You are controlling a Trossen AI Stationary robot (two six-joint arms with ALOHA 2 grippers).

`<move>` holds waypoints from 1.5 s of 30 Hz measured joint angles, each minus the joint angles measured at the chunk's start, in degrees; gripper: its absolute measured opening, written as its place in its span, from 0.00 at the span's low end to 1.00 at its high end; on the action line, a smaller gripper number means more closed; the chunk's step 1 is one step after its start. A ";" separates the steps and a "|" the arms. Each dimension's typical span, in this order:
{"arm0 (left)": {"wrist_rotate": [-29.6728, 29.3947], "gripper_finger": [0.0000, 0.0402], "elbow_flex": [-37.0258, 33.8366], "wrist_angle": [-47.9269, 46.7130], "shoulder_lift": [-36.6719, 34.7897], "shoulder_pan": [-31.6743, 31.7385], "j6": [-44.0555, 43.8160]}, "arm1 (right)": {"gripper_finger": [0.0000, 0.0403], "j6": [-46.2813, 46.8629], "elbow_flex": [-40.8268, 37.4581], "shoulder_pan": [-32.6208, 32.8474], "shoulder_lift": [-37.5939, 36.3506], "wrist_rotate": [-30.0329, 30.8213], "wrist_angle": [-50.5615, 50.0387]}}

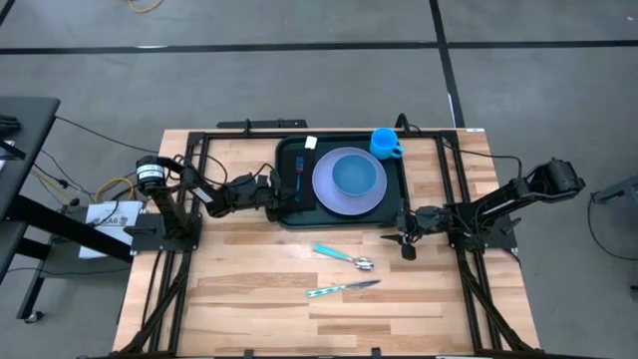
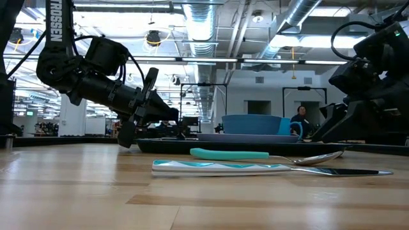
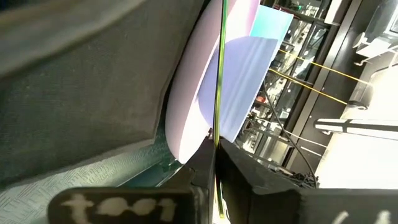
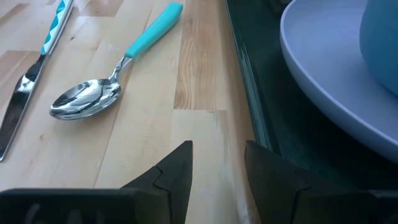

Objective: Set up tray
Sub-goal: Put the blue fork on the black napkin on the black tray

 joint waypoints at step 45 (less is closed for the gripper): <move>-0.46 0.37 -0.90 2.54 -0.09 -0.13 -1.55 | 0.35 0.00 -0.02 0.00 0.00 -0.02 0.00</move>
